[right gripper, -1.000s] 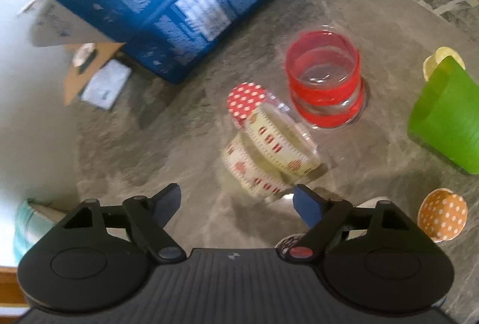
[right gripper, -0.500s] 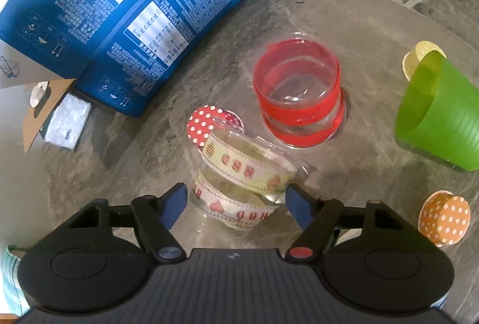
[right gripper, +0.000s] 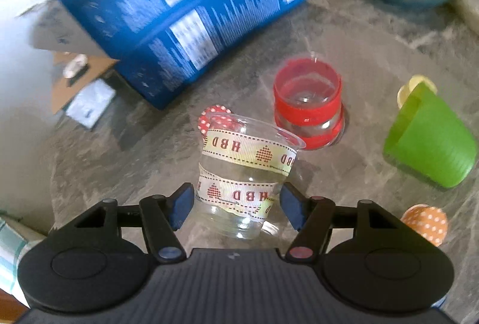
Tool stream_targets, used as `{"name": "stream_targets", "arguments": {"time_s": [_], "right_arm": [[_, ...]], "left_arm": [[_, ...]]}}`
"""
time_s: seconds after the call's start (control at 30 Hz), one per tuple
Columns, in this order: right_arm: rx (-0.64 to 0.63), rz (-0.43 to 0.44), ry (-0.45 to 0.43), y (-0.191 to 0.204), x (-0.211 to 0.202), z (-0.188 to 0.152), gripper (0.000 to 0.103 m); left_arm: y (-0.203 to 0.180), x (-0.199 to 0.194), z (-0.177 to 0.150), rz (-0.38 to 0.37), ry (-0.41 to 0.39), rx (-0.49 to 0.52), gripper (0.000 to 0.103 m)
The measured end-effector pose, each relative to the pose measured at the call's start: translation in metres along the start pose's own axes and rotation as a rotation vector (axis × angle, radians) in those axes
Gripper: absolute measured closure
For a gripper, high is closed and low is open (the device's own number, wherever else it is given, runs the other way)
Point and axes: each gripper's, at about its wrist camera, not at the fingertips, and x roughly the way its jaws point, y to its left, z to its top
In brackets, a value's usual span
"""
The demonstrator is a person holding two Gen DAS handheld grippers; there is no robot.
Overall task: Flip cup upright
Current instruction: 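Lift the sideways clear cup off the table with the right tool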
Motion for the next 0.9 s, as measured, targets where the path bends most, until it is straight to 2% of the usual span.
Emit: {"name": "stream_targets", "arguments": {"time_s": [0.2, 0.33, 0.47, 0.53, 0.6, 0.67, 0.83, 0.9], "right_arm": [[-0.150, 0.130, -0.172, -0.022, -0.069, -0.026, 0.038], [-0.261, 0.210, -0.249, -0.062, -0.107, -0.066, 0.038], [-0.352, 0.238, -0.290, -0.093, -0.130, -0.110, 0.038], [-0.357, 0.260, -0.277, -0.104, -0.136, -0.128, 0.038], [-0.383, 0.245, -0.252, -0.110, -0.136, -0.141, 0.038], [-0.403, 0.226, -0.194, -0.115, -0.132, -0.148, 0.038], [-0.412, 0.227, 0.033, -0.125, -0.108, -0.147, 0.038], [-0.433, 0.230, 0.059, -0.125, -0.104, -0.151, 0.038]], "left_arm": [[-0.013, -0.014, 0.001, 0.016, -0.011, 0.005, 0.000], [-0.016, -0.030, 0.001, 0.034, -0.028, -0.010, 0.000], [-0.019, -0.043, 0.001, 0.056, -0.052, -0.029, 0.000], [-0.022, -0.045, 0.001, 0.047, -0.041, -0.047, 0.000], [-0.027, -0.047, 0.001, 0.035, -0.026, -0.054, 0.000], [-0.034, -0.049, 0.001, 0.042, -0.007, -0.049, 0.000], [-0.045, -0.055, 0.004, 0.044, 0.024, -0.067, 0.000], [-0.047, -0.055, 0.006, 0.047, 0.034, -0.082, 0.000]]}}
